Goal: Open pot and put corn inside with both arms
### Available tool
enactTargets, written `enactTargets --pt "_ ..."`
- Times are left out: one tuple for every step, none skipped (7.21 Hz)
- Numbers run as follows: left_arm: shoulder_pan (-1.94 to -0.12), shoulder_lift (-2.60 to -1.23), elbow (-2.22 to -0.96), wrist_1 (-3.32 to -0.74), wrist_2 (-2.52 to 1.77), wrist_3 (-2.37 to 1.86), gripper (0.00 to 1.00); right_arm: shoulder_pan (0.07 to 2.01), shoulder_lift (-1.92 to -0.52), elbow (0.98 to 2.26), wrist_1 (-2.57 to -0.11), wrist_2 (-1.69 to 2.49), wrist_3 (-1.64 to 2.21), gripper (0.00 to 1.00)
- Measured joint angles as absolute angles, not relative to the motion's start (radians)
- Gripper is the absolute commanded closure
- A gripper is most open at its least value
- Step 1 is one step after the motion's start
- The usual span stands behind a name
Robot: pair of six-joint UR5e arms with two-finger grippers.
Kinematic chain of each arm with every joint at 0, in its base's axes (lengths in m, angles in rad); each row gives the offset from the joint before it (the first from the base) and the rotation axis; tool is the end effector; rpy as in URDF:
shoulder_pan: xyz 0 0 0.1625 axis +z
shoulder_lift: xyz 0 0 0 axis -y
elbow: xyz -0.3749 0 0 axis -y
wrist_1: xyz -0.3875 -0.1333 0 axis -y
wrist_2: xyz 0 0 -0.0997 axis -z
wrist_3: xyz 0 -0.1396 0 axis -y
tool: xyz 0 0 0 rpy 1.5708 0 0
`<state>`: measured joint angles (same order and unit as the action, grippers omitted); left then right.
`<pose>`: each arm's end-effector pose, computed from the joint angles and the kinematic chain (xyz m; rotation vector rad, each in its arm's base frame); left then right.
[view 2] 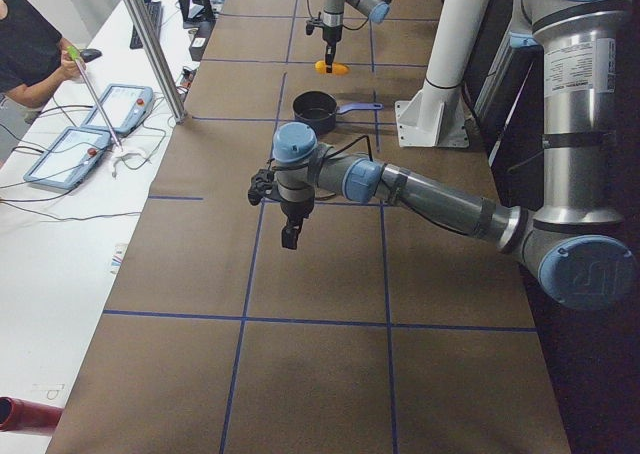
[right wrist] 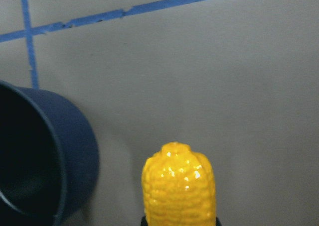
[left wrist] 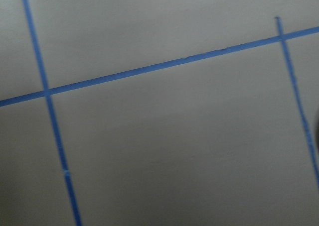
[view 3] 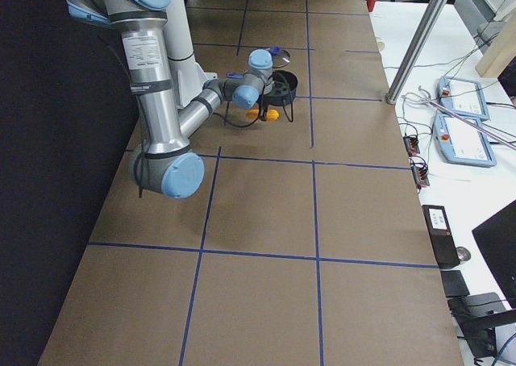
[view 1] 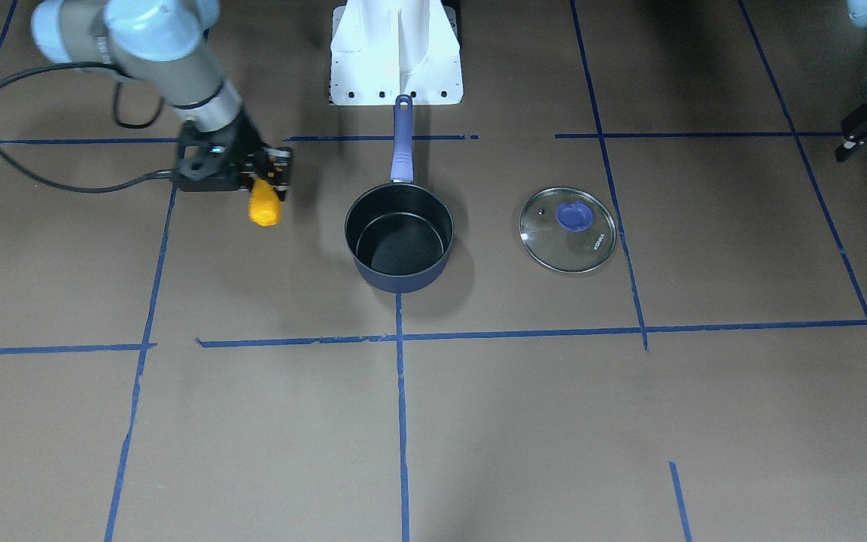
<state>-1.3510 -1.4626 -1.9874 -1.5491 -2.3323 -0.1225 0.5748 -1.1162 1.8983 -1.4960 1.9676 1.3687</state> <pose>0.0627 -0.4501 0.4863 0.1401 0.7926 0.2011 -0.4622 -0.3940 0.2352 -0.0242 -0.9234 0.1759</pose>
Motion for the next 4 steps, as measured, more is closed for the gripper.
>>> enactTargets --pt "-1.36 -1.457 -1.983 -1.549 -2.334 -0.111 0.0 0.57 -0.978 1.808 -1.545 1.965 1.417 1.0" --pt "-1.364 -1.454 -1.982 -1.549 -2.334 -0.108 0.0 0.563 -0.887 1.73 -1.562 1.964 1.44 1.0" --pt "-1.364 -1.453 -1.982 -1.549 -2.335 -0.106 0.0 0.553 -0.836 1.673 -1.564 1.962 1.452 1.0" --pt "-1.365 -1.453 -1.981 -1.548 -2.335 -0.106 0.0 0.547 -0.801 1.632 -1.56 1.961 1.457 1.0"
